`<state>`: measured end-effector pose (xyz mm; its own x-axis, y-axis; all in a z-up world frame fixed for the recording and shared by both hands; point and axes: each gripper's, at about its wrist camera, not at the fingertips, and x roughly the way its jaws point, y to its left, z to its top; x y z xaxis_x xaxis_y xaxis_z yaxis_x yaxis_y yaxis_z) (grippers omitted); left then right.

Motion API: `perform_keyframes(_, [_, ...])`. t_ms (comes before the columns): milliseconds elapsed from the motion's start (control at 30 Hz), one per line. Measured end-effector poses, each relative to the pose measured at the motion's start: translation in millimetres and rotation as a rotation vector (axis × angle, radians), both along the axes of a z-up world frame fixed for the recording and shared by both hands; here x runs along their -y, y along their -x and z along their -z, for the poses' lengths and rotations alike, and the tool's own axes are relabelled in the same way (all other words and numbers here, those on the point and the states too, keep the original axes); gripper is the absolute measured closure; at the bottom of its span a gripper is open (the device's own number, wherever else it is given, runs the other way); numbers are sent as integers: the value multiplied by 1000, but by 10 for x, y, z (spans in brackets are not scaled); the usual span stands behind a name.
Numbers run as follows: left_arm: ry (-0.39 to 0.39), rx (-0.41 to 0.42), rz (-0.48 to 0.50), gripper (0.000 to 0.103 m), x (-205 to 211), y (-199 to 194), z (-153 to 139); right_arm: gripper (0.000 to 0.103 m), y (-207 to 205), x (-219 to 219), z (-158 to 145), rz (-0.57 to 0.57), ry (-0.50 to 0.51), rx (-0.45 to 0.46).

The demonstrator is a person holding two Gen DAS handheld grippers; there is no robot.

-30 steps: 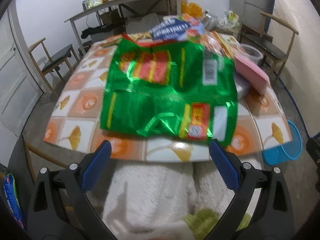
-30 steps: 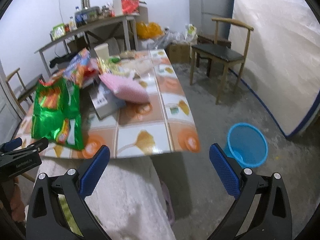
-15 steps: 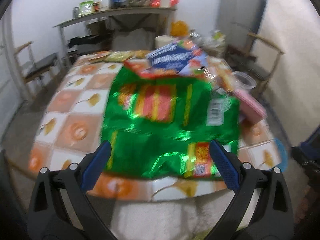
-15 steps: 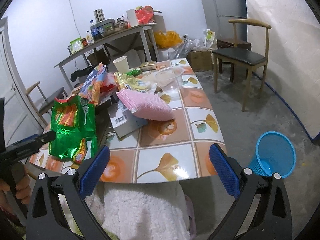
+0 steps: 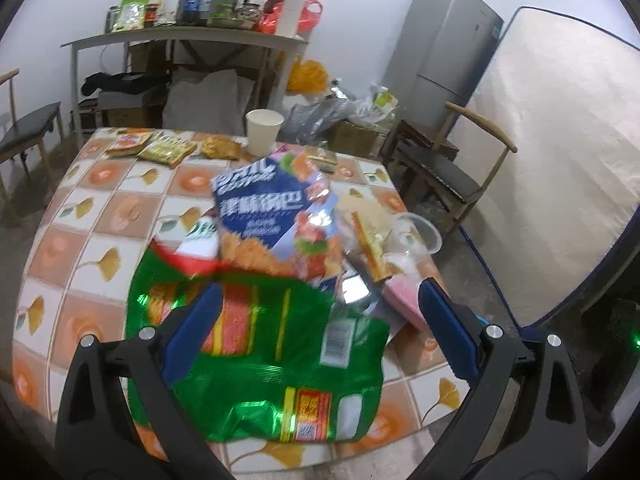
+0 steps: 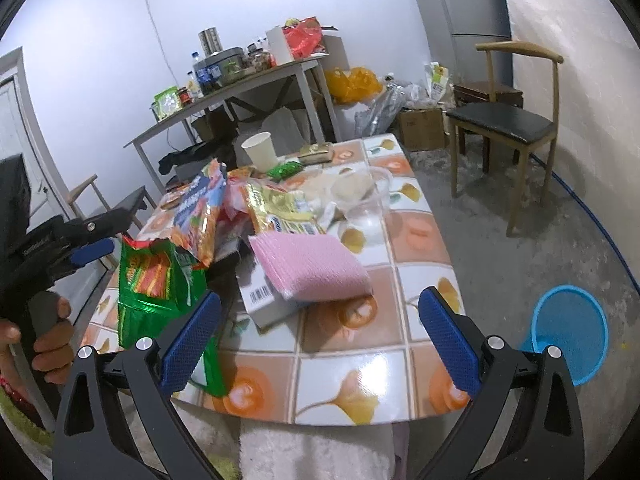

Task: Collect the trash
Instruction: 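Reach the right gripper to the pink sponge and close on it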

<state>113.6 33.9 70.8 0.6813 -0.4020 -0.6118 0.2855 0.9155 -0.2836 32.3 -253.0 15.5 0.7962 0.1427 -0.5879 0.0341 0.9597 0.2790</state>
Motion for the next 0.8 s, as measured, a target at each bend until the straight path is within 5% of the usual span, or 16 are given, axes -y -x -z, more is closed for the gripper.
perform_keyframes(167, [-34,-3,32,9,113,-189,-20,11,-140,-143,-51,-33,84,15])
perform_keyframes(300, [-144,-8,43,9,302,-344,20,20,-284,-223,1,-33,167,-4])
perform_keyframes(367, [-189,-9,52,21,378,-407,41,25,-352,-249,61,-36,197,-23])
perform_keyframes(567, [-245,-69,81,30,552,-626,143,31,-439,-309,179,-47,284,-47])
perform_keyframes(700, [-232,-69,172,31,752,-746,-5,31,-446,-344,191,-51,334,-32])
perform_keyframes(800, [-196,-147,316,31,1010,-998,-145,32,-467,-404,222,-70,382,-22])
